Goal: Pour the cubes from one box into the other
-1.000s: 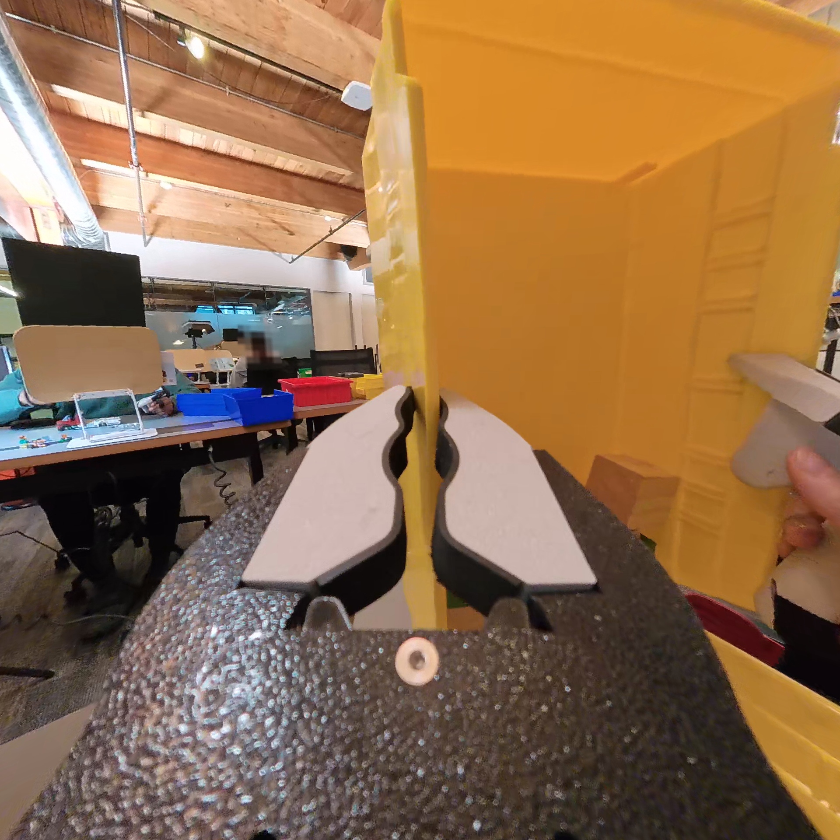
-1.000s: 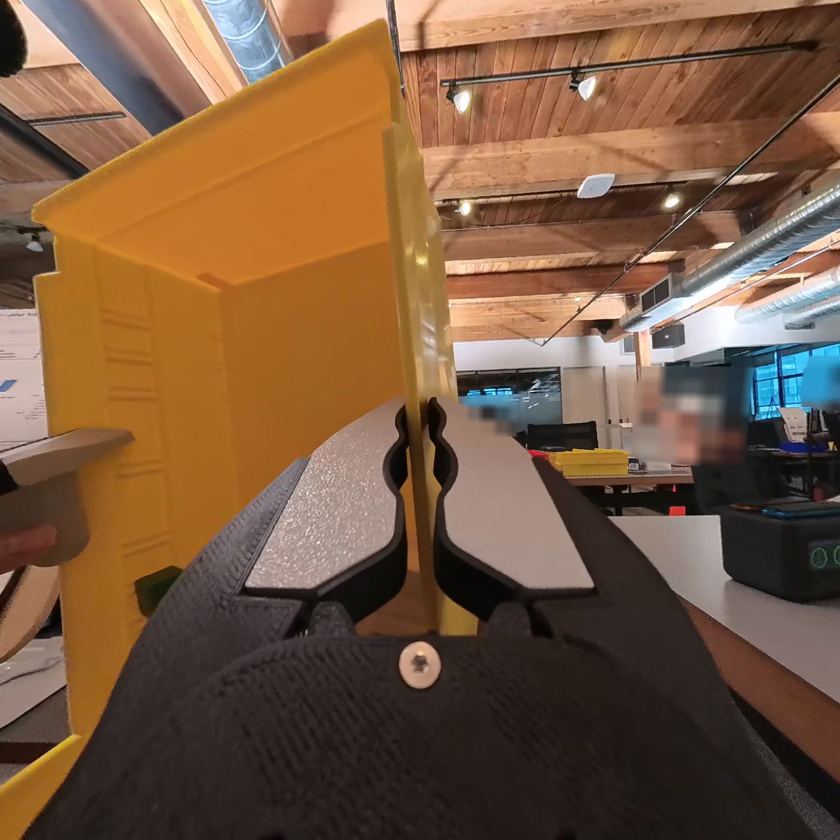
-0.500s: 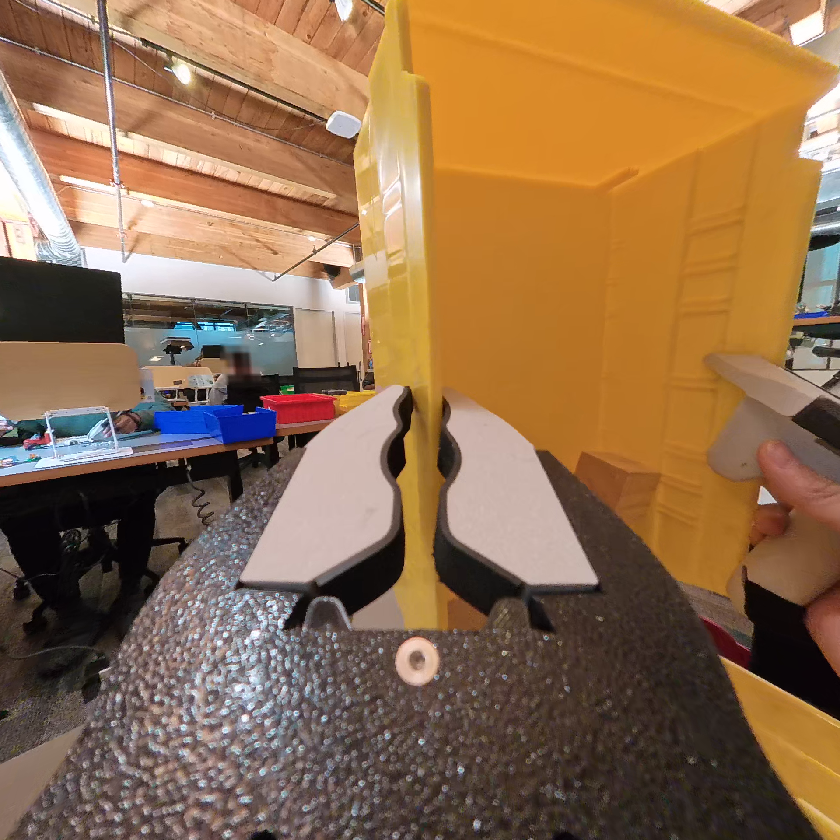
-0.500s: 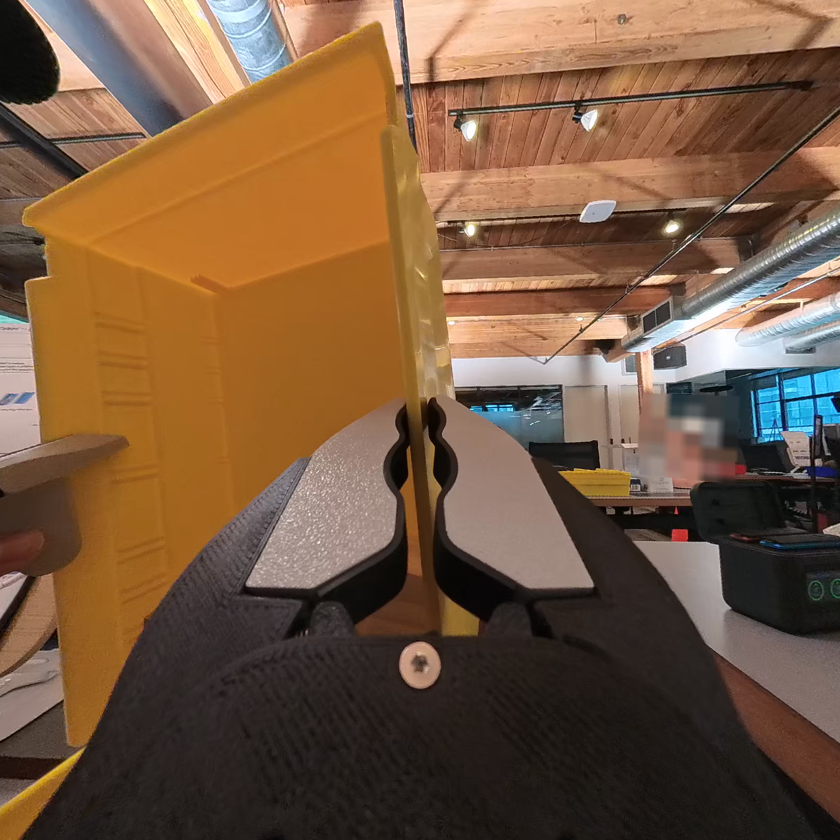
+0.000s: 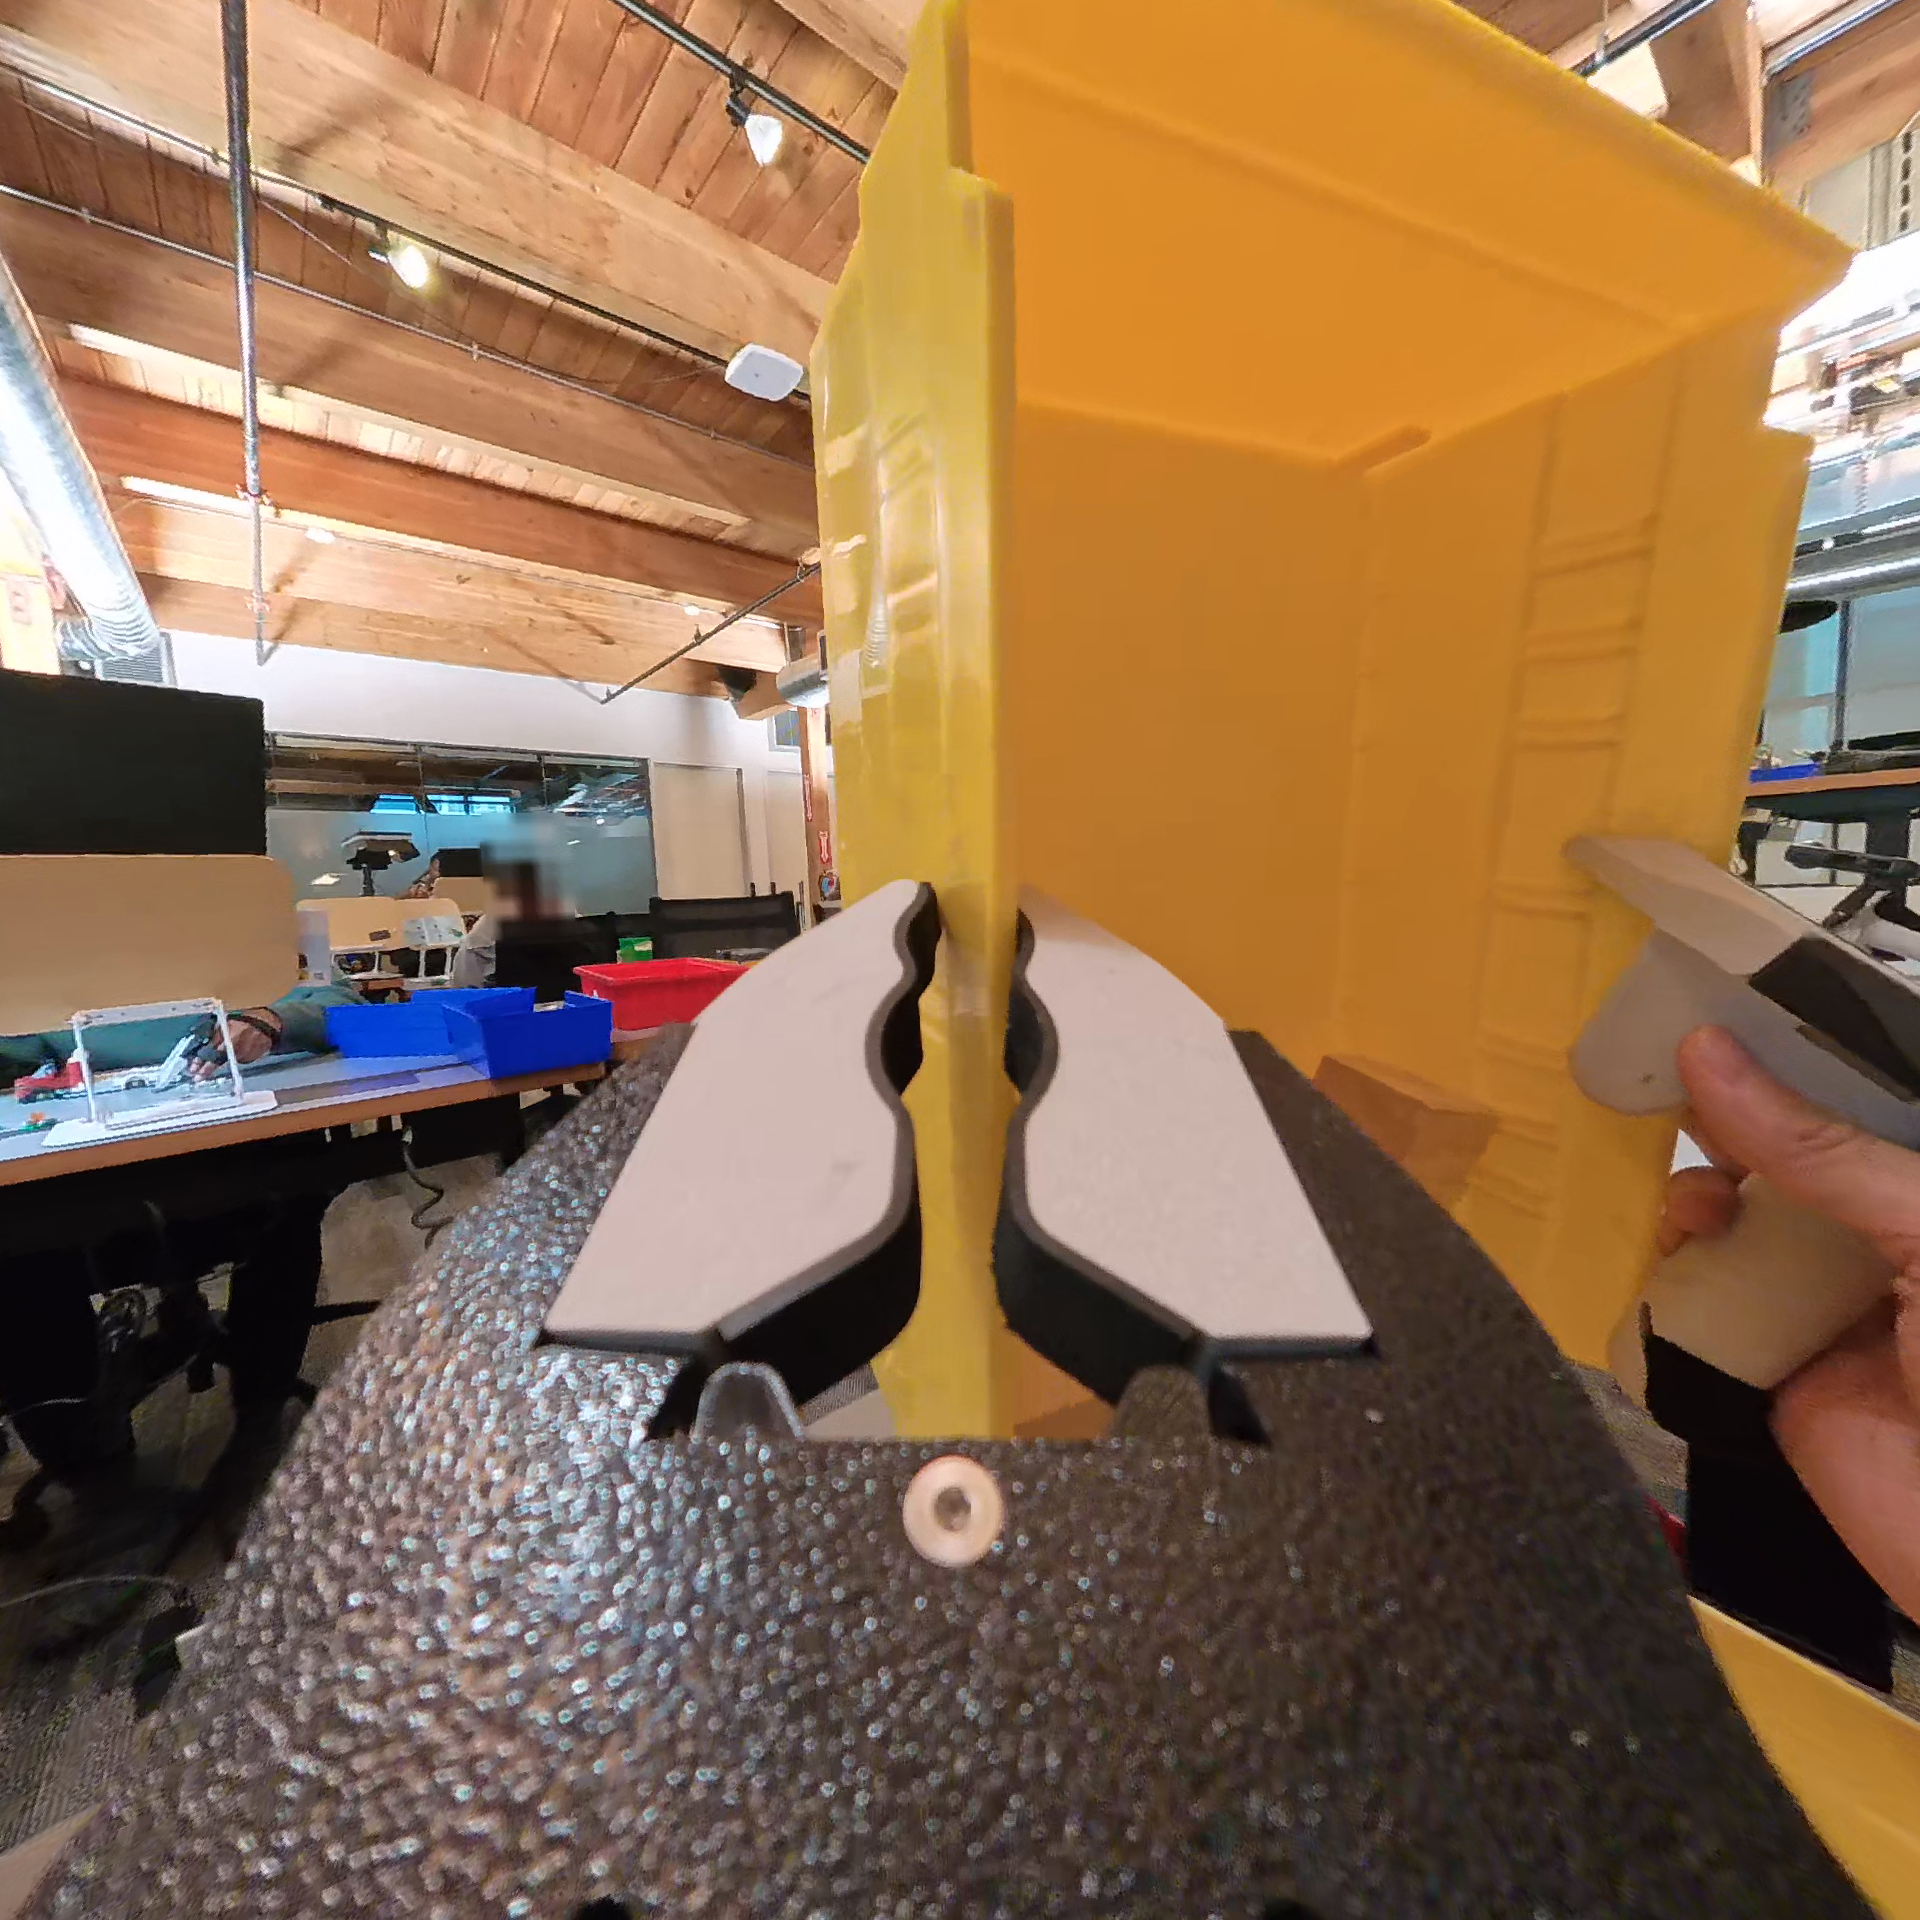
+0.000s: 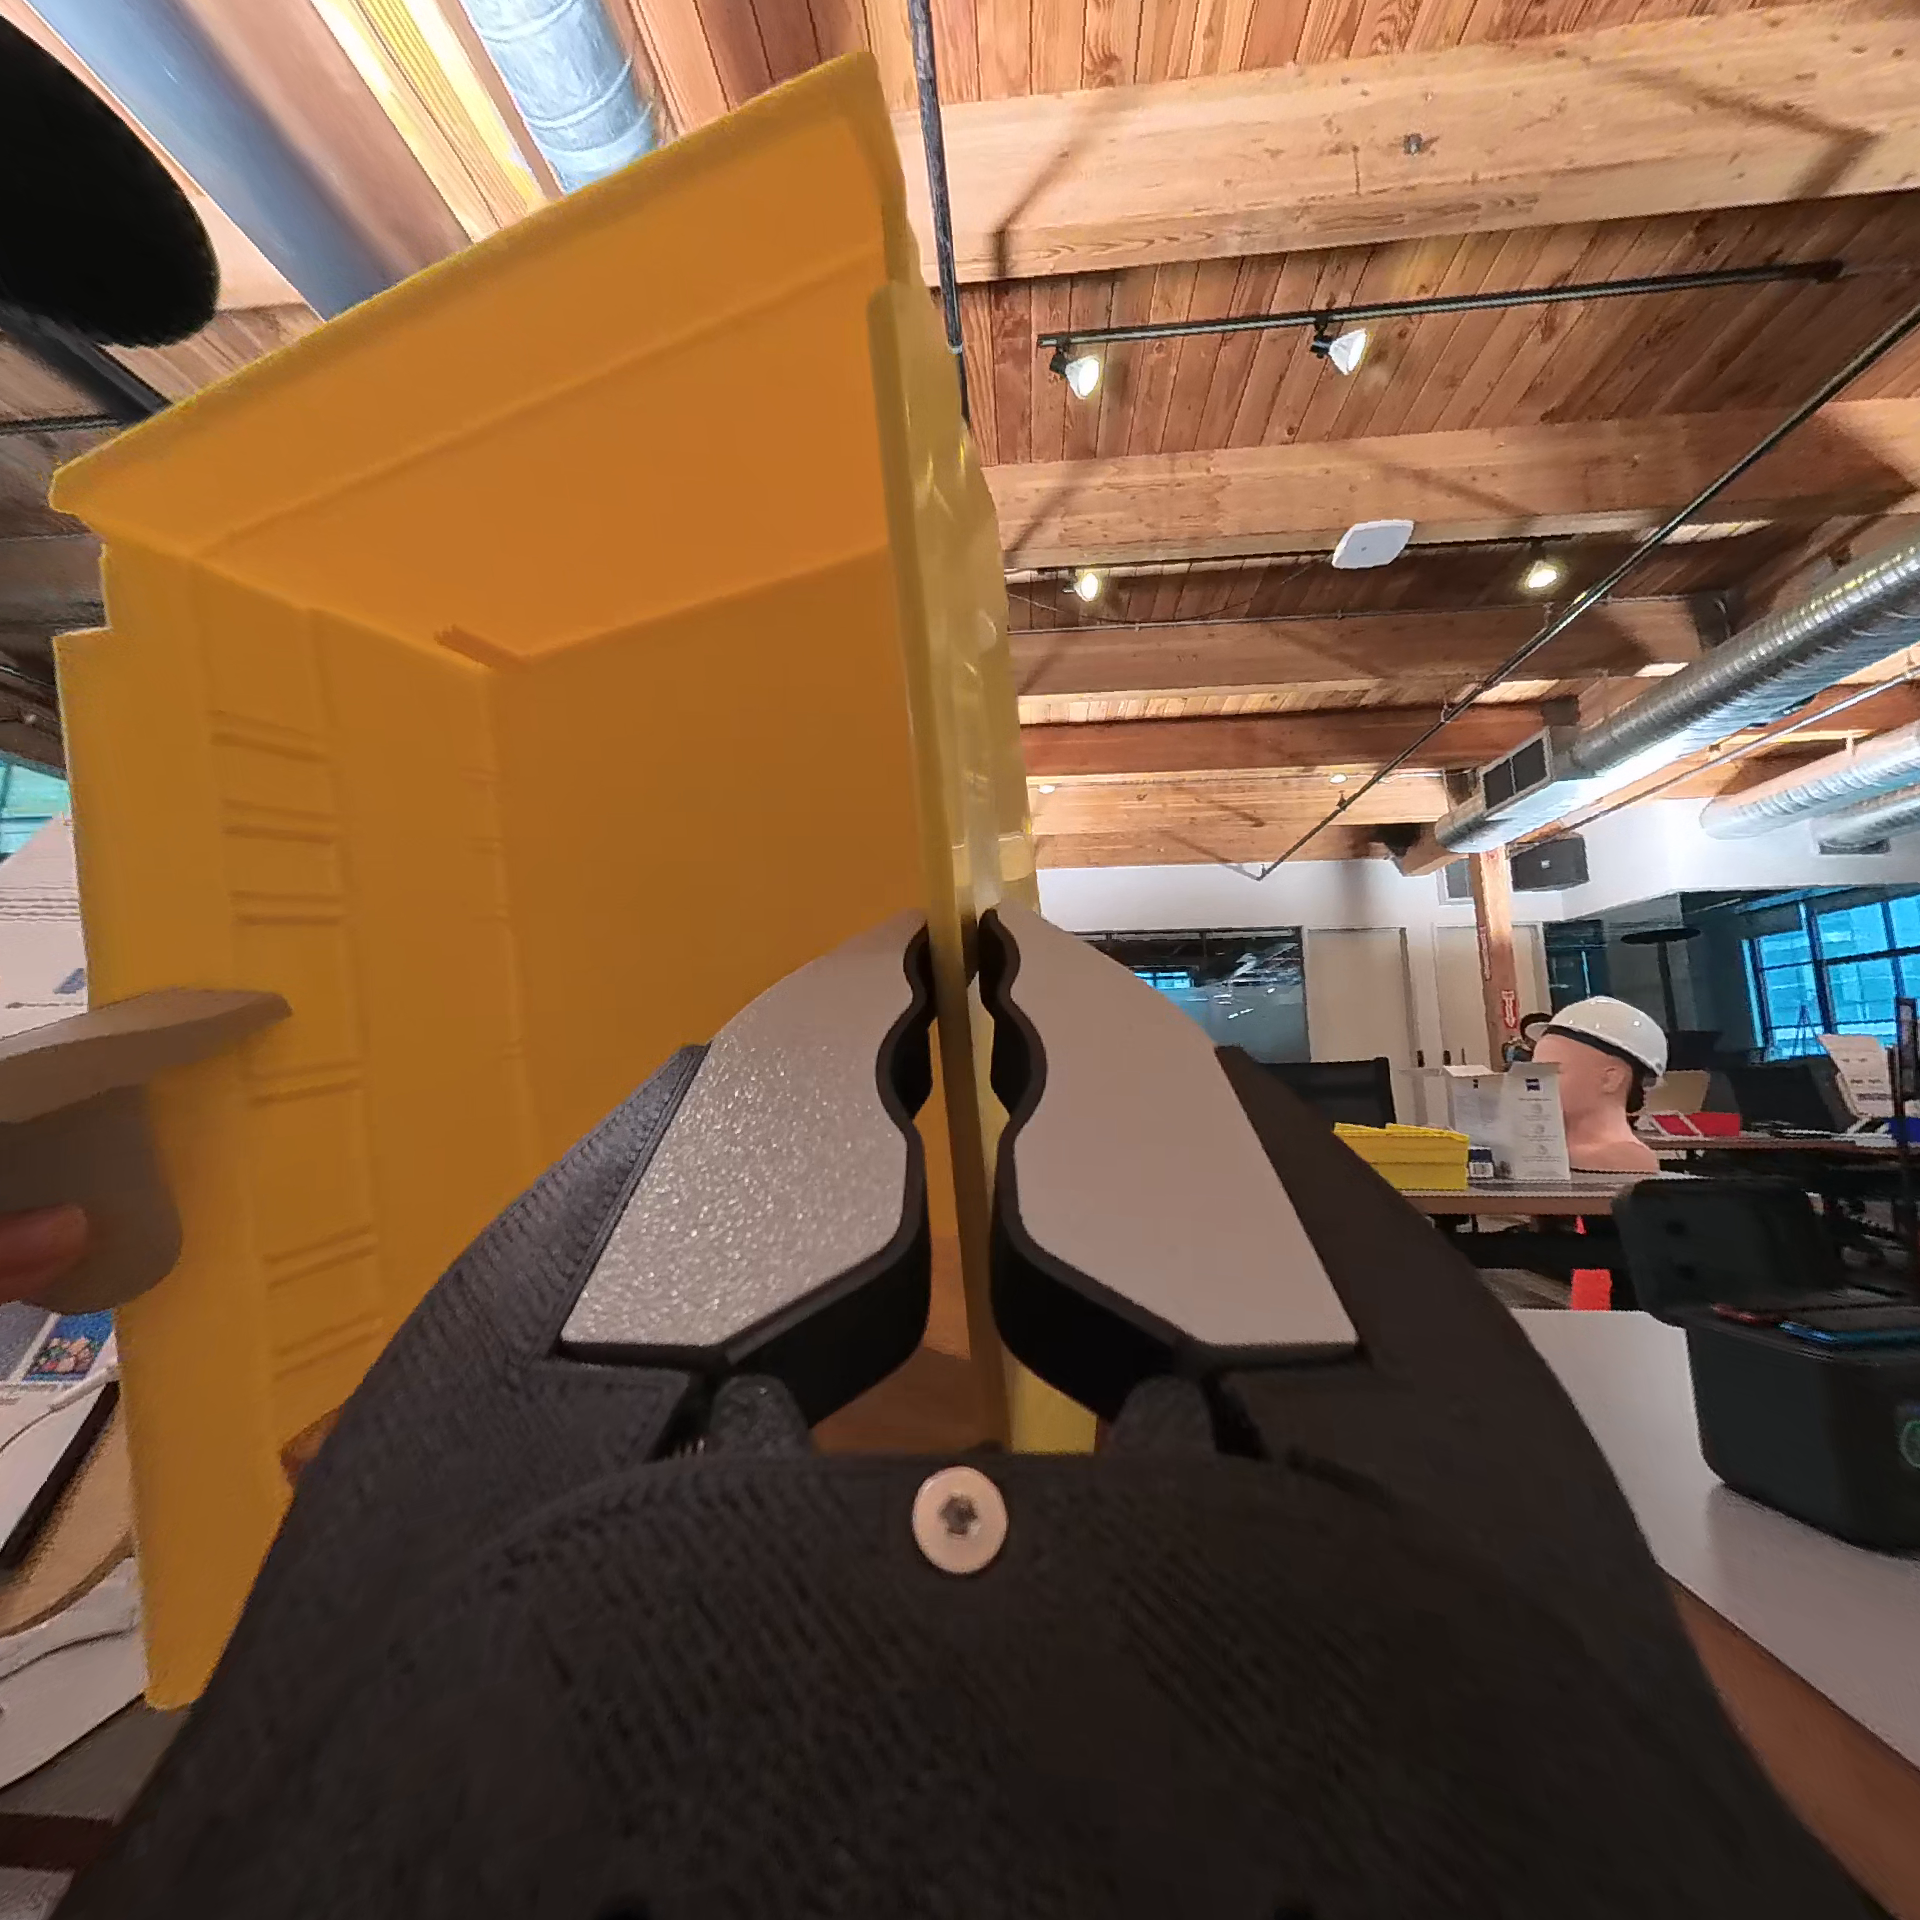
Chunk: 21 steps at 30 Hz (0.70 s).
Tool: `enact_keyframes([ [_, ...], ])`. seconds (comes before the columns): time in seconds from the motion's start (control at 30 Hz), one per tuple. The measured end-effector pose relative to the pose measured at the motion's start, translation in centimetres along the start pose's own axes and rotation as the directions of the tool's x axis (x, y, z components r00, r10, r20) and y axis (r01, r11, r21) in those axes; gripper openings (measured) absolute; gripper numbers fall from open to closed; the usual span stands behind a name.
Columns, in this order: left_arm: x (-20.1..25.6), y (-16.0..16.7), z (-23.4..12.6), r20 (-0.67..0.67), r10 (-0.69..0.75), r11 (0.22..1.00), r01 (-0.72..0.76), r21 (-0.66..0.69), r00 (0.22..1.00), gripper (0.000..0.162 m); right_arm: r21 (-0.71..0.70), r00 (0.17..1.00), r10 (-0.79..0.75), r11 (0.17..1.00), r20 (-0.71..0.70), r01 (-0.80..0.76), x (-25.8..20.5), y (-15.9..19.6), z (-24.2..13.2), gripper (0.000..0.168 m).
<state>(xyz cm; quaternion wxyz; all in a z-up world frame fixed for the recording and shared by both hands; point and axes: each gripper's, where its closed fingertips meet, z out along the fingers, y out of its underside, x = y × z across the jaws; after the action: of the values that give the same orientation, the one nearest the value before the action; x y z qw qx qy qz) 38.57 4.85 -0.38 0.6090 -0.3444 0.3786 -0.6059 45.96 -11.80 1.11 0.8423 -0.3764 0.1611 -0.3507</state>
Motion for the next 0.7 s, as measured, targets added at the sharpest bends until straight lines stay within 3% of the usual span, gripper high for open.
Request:
enact_keyframes([
  [0.3, 0.5, -0.9, -0.6, 0.002, 0.012, 1.000, -0.012, 0.008, 1.000, 0.010, 0.026, 1.000, 0.009, 1.000, 0.002, -0.009, -0.3, -1.2, -0.4, 0.007],
  [0.7, 0.1, 1.8, -1.2, 0.016, -0.010, 0.998, 0.011, -0.069, 1.000, 0.010, -0.058, 1.000, 0.031, 0.998, -0.002, -0.031, -0.1, 1.5, -1.2, 0.007],
])
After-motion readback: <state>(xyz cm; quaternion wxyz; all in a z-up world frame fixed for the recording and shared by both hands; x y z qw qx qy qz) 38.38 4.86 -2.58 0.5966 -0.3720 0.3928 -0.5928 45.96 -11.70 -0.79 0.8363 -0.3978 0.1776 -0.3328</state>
